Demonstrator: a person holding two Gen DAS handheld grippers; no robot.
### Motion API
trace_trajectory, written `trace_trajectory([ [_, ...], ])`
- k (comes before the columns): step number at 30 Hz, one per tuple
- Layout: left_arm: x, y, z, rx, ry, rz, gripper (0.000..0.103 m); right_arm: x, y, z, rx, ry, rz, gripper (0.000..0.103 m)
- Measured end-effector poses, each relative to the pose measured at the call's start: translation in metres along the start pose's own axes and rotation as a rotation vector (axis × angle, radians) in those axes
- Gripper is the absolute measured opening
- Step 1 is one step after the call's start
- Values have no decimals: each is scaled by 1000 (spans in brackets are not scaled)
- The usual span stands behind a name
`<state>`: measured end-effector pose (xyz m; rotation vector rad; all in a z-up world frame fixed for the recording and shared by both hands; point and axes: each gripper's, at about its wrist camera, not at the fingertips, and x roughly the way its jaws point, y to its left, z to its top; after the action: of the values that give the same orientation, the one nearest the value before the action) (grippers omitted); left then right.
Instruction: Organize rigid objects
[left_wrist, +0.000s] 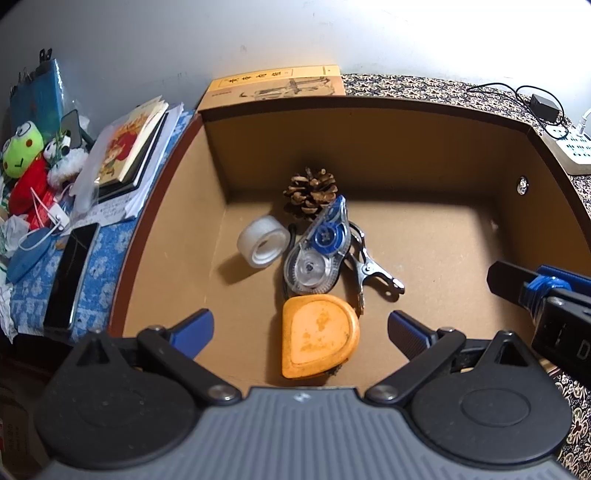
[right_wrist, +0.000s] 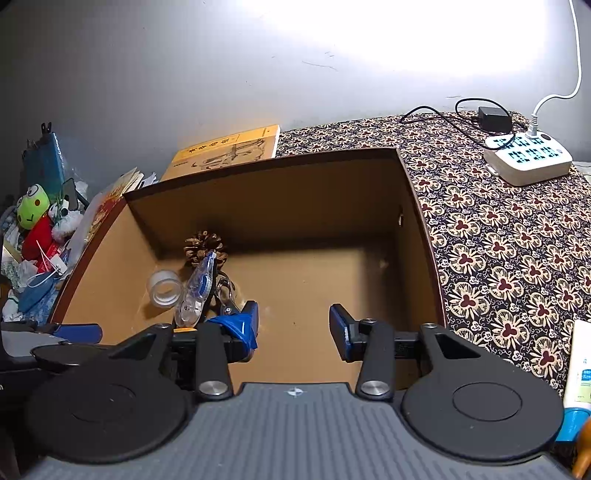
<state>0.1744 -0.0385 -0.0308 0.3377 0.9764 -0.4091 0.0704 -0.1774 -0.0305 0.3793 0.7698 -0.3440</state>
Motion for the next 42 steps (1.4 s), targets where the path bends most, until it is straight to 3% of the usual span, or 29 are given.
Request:
trace_trajectory([
  [42, 1, -4, -4, 2, 12, 25, 100, 2, 0, -3, -18, 14, -2, 27],
])
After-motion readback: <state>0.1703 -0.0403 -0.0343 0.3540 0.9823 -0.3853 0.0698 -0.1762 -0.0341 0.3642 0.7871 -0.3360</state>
